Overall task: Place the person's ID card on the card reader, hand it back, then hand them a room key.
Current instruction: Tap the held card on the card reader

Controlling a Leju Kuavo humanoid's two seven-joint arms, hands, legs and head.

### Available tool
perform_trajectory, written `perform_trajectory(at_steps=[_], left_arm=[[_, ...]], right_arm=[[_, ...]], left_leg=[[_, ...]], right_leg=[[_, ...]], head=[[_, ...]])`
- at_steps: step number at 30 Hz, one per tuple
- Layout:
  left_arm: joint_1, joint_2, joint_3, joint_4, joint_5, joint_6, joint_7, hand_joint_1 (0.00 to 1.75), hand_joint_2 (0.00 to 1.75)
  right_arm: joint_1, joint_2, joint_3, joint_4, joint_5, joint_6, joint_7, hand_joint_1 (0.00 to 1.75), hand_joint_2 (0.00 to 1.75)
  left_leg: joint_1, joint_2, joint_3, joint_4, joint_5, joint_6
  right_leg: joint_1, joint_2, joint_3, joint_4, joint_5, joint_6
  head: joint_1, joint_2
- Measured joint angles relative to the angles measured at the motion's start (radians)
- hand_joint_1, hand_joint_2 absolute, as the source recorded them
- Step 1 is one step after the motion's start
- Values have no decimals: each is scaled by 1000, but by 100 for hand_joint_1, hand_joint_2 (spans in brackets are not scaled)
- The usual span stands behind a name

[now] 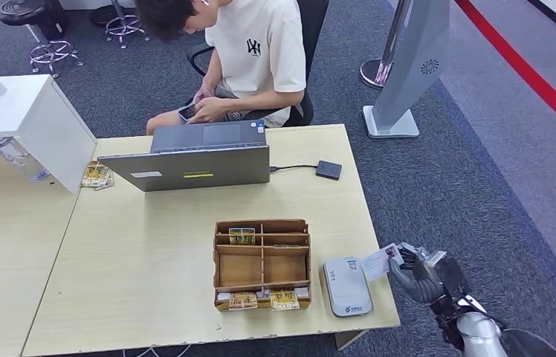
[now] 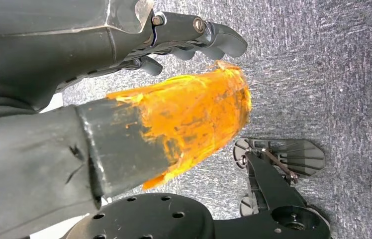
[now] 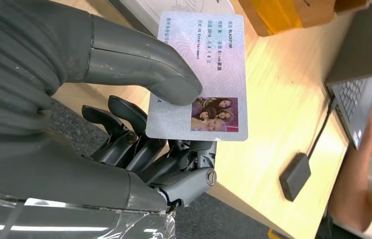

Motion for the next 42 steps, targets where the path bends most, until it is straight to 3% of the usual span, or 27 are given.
perform_trajectory(at_steps=[9,18,30,42], left_arm=[[2,0,0,0,-4,1,7,0,0],[3,0,1,0,-11,1,16,0,0],[13,-8,13,0,-15,1,61,0,0],[21,-13,19,0,-16,0,80,0,0]], right_arm=[[9,-5,137,-98,106,-48,23,175,175],[-5,-53,267,-136,191,-109,74,175,175],[-104,-116,361,-6,303,-185,137,175,175],[-180,-127,402,105,327,-204,144,175,175]], left_leg=[[0,0,0,0,0,0],[0,0,0,0,0,0],[0,0,1,0,0,0],[0,1,4,0,0,0]], right_leg=[[0,0,0,0,0,0],[0,0,0,0,0,0],[0,0,0,0,0,0],[0,1,4,0,0,0]], head=[[0,0],[0,0],[0,0],[0,0]])
